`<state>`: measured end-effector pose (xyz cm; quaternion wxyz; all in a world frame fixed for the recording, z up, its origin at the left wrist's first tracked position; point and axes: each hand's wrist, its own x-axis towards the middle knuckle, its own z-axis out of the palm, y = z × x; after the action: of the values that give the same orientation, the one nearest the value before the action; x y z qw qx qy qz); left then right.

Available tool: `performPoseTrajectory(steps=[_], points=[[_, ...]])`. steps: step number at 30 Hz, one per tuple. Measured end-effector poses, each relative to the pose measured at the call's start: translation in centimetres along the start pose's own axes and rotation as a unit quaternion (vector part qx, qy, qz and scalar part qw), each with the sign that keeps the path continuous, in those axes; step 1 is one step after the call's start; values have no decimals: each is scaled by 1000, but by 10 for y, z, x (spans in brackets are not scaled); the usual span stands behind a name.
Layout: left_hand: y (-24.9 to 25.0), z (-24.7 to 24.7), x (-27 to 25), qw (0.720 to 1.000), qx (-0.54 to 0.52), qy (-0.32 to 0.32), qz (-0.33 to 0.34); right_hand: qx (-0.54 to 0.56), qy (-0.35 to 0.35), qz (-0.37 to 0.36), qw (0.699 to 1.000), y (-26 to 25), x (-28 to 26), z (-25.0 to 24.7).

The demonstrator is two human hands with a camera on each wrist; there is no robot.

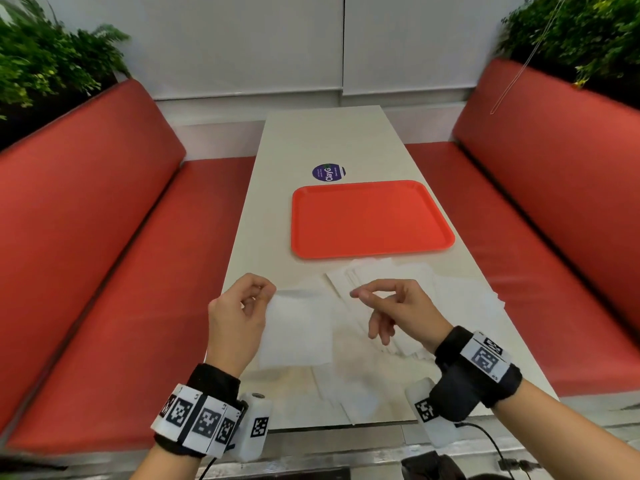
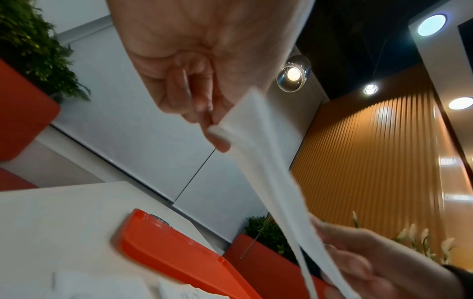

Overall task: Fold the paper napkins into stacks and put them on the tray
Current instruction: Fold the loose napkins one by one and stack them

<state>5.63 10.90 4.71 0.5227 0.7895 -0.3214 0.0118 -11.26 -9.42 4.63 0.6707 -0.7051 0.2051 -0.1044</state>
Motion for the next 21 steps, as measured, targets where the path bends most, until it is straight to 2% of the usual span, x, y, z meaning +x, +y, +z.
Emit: performPoseTrajectory(steps=[3,5,9,13,16,21], points=[[-3,-13,5,999,31,11,24,80,-81,62,992,-9,1,24],[-3,-21,8,999,14,11,31,119,-104,91,983,-12,12,38],[-3,-39,11,998,-62,7,5,187,-50,66,979,-14,40,61],[-19,-52,12,984,-166,4,-63,125,-11,-8,992,-4,61,84],[-40,-56,6,984,-149,8,-99,65,-5,-52,996,12,70,99],[-82,-57,-12,978,-109,-28,-177,-8,-14,-23,1000,40,74,119]])
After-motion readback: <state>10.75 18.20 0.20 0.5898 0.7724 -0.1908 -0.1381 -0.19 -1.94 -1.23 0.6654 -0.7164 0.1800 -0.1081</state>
